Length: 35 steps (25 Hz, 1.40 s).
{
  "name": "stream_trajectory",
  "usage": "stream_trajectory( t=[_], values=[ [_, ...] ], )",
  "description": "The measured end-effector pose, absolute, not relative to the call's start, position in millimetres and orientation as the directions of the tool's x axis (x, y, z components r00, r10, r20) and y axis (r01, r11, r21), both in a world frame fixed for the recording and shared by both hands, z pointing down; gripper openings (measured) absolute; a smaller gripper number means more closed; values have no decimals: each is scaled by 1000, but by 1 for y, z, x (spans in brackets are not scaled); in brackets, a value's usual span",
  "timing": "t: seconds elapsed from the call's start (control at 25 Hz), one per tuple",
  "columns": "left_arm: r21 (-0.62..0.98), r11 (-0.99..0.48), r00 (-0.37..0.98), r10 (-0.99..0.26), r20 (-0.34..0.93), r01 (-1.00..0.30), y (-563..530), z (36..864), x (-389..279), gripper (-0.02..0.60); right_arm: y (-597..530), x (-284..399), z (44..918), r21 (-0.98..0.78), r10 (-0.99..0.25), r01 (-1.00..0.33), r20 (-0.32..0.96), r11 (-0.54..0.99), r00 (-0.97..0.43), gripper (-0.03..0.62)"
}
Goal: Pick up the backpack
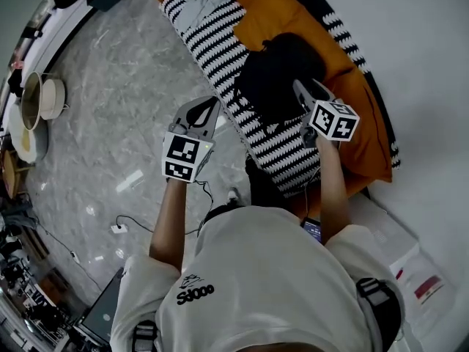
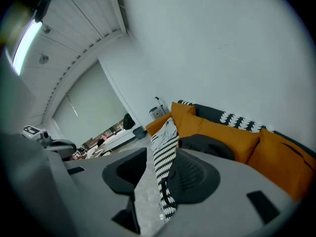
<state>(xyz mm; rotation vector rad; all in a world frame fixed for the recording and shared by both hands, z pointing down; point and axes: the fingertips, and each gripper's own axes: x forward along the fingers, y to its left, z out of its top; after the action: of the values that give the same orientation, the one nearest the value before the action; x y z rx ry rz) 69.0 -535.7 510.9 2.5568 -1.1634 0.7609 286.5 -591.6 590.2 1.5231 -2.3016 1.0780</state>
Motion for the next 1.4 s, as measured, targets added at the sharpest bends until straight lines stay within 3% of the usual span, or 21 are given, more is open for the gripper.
stream_trajectory(
  t=[0.32,0.64,1.4],
  values=[
    [9,-638,511,-609,606,-770,-561,550,81,26,-621,311,654,-641,-700,-765,518,63,-492,206],
    [23,-622,488,-590,644,-783,-574,570,90,26,-634,327,703,-683,-672,-730,548,-15,-499,225],
    [32,-587,436,-563,702,-809,-608,606,95,26,-699,307,747,-648,-643,-755,539,96,-545,253]
  ],
)
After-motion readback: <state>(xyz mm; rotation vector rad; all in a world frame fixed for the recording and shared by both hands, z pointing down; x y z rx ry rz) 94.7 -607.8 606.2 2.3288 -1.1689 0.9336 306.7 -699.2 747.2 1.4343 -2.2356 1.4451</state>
